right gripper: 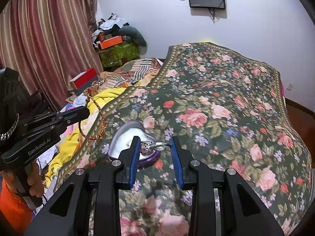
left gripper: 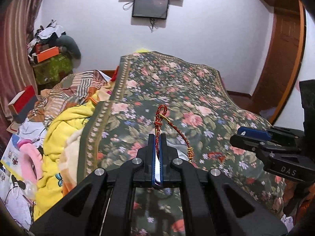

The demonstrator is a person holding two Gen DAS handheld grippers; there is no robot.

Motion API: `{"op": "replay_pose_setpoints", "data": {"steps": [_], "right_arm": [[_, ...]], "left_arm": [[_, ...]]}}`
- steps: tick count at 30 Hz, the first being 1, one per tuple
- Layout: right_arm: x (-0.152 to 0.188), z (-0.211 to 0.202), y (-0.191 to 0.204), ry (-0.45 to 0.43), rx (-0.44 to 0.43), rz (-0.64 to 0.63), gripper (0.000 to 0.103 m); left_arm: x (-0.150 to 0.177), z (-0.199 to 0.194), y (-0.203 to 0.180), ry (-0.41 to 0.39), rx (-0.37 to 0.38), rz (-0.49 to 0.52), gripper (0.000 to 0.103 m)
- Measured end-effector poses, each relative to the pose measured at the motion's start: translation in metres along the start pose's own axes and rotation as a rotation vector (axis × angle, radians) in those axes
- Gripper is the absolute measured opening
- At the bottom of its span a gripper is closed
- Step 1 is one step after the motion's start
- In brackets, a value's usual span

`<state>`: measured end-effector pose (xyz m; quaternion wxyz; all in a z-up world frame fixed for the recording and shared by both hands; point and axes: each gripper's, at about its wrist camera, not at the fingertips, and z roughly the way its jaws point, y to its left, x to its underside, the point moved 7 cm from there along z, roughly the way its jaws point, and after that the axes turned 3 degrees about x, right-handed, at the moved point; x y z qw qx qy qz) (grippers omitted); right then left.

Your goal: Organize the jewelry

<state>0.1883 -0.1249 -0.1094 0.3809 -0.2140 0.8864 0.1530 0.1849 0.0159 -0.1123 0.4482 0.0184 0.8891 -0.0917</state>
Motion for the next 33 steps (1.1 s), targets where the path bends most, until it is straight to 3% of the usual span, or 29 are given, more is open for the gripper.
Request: {"op": "replay_pose_setpoints", "data": {"steps": [13,18,33], "right_arm": [[0.008,0.049,0.031,0.081,-0.059,-0.045,0.028],[0.018,0.068,0.034,0.13,-0.069,-0.045,0.028],[0.029,0.079,0.034,0.183,-0.09,-0.056,0.028]], "left_arm": [[0.002,0.023,0.023,0.042,-0.029,0.011,0.002],[0.01,0.035,0.031,0.073,-0.004,-0.018,0.002],[0.028,0.072,0.008,0.162,0.046,0.026,0.002]]}}
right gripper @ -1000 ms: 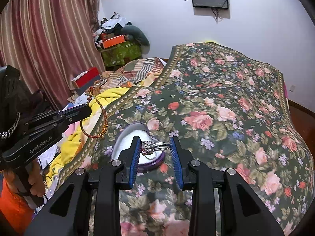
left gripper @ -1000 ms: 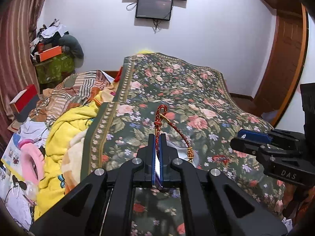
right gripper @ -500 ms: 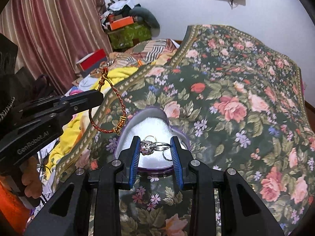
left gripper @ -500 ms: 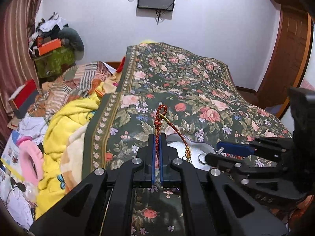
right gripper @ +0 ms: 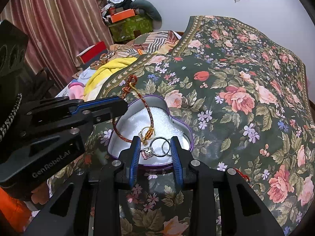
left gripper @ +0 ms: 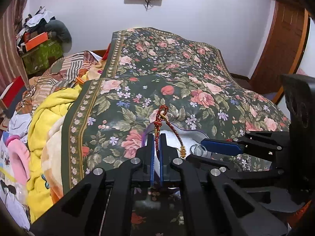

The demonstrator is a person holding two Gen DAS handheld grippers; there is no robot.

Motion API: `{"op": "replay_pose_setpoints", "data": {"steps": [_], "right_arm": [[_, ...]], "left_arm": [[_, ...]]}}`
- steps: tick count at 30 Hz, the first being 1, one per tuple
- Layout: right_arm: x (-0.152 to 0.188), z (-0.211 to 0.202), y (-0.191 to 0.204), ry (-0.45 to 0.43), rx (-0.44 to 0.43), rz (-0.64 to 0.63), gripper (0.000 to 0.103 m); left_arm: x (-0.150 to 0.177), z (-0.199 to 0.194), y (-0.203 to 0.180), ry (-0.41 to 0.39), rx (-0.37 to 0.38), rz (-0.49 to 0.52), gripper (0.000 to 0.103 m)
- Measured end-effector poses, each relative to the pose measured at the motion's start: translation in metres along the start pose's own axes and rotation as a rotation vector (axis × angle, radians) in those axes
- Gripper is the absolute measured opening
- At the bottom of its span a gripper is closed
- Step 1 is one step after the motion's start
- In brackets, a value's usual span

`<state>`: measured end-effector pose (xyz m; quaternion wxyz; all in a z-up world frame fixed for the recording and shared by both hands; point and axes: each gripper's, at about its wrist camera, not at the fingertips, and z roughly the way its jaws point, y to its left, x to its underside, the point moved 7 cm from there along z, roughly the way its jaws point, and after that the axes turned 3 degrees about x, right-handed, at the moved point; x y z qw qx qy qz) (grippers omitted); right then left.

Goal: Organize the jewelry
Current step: 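Lower the string bracelet into the heart tin and open the left tool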

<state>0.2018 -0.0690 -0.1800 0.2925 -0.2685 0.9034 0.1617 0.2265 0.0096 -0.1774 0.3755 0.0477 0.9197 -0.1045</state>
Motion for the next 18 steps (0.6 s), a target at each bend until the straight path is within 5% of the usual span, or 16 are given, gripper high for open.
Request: {"op": "replay_pose_setpoints", "data": {"steps": [10,18], "right_arm": [[-0.004,-0.016,-0.007,-0.025,0.009,0.028,0.029],[-0.009,-0.051,-0.02,-0.089,0.055,0.05,0.029]], "left_arm": [[-0.001,-0.006,0.003,0.007,-0.008,-0.022,0.015],[-0.009,-0.028,-0.011,-0.029,-0.022,0.015,0.016]]}}
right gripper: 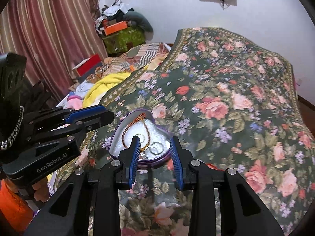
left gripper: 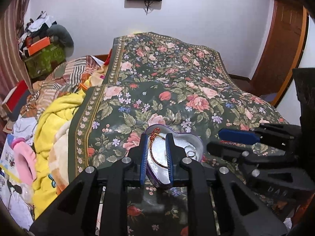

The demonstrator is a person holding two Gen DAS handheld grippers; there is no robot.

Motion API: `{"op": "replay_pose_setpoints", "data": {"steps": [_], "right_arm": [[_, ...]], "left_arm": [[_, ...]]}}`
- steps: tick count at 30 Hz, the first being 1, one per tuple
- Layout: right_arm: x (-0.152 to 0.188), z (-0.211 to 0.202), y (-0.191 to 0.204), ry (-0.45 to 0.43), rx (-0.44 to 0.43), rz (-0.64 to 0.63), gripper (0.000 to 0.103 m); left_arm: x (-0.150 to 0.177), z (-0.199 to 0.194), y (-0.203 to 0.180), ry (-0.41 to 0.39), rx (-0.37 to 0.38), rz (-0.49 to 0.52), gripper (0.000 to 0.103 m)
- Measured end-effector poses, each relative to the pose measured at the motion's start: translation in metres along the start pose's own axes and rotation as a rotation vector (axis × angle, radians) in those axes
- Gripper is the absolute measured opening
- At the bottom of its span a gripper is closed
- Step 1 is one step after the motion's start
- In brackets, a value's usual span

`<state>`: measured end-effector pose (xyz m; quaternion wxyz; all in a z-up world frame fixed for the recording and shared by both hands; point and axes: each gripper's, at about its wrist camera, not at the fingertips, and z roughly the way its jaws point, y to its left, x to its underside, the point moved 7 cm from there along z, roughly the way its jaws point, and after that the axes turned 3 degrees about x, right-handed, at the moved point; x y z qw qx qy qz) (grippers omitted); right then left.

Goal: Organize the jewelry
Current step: 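Lower the string bracelet into the heart tin and open the left tool, then withdraw both tools from the tin and move the left tool to the silver charm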

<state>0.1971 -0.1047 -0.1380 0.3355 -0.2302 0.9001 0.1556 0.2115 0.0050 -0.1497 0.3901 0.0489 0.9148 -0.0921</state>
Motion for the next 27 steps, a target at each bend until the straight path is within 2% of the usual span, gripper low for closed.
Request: {"op": "replay_pose_setpoints", "data": {"steps": [7,13,17,27], "right_arm": [[-0.001,-0.035,-0.025,-0.051,0.058,0.041,0.029],[0.012,-0.062,-0.053,-0.069,0.116,0.07,0.029],[0.023,-0.075,-0.07,-0.074,0.147,0.094,0.029],[0.058,-0.085,-0.111,-0.036,0.188,0.163,0.029]], "left_arm": [[-0.008,-0.023,-0.019,-0.04,0.012,0.022,0.02],[-0.007,-0.03,-0.05,-0.042,0.051,0.046,0.021],[-0.001,-0.027,-0.075,-0.029,0.073,0.082,0.032],[0.033,0.016,-0.131,0.113,0.159,0.131,0.032]]}}
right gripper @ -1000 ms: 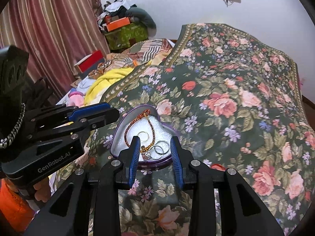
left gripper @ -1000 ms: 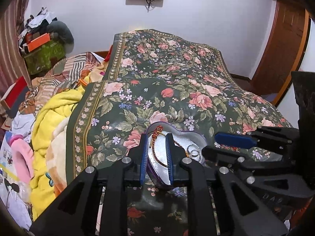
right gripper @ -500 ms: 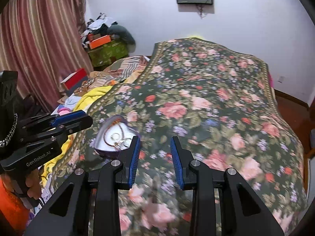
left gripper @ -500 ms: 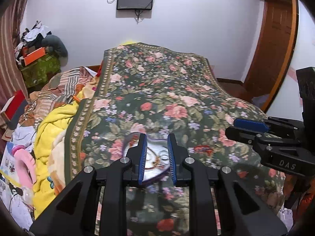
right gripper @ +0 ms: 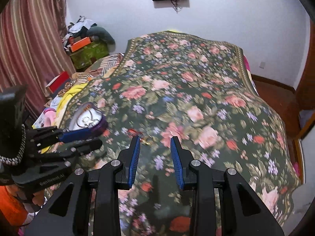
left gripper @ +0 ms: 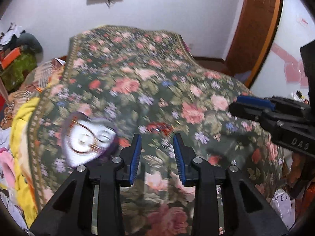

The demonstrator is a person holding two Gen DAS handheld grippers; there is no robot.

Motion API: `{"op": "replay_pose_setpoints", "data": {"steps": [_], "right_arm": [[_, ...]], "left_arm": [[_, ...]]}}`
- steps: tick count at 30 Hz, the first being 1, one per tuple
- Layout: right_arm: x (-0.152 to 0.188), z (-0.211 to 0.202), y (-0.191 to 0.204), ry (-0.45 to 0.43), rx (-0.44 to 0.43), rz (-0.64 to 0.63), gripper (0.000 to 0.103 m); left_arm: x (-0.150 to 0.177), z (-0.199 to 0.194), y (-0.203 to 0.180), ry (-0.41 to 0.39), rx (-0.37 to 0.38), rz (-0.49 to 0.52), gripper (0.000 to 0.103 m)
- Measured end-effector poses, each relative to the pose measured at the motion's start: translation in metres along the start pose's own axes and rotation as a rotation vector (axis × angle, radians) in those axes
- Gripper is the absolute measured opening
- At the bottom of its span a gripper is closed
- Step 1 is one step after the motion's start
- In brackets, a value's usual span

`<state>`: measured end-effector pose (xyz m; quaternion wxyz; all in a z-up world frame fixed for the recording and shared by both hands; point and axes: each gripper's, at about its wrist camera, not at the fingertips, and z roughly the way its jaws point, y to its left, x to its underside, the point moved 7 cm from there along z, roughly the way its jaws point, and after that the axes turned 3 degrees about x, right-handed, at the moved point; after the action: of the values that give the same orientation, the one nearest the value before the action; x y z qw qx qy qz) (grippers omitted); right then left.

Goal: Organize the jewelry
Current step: 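Withdraw both tools from the tin and move the left tool to the silver charm, then grasp the small silver charm with the left tool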

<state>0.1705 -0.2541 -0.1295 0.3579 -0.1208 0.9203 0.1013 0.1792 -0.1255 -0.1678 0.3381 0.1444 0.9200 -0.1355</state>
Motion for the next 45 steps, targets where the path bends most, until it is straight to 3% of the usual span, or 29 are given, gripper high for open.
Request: {"op": "replay_pose_setpoints", "data": {"steps": [6,15,18,23,28,45], "right_arm": [[0.016,0.005,-0.015,0.038,0.004,0.028,0.029],[0.023,0.014,-0.016,0.063,-0.014,0.029,0.029],[0.024,0.018,-0.011,0.075,-0.02,0.018,0.029],[0.026,0.026,-0.003,0.095,-0.026,0.004,0.029],[0.028,0.035,0.004,0.117,-0.037,0.001,0.029],[0.039,0.08,0.045,0.208,-0.099,-0.05,0.029]], "left_arm": [[0.02,0.035,-0.023,0.098,0.041,0.023,0.032],[0.03,0.068,-0.028,0.162,0.059,0.012,0.031],[0.029,0.073,-0.025,0.147,0.043,0.012,0.028],[0.028,0.074,-0.019,0.131,0.033,0.012,0.012],[0.028,0.071,-0.014,0.121,0.058,-0.009,0.012],[0.029,0.036,0.031,0.054,0.006,-0.069,0.012]]}}
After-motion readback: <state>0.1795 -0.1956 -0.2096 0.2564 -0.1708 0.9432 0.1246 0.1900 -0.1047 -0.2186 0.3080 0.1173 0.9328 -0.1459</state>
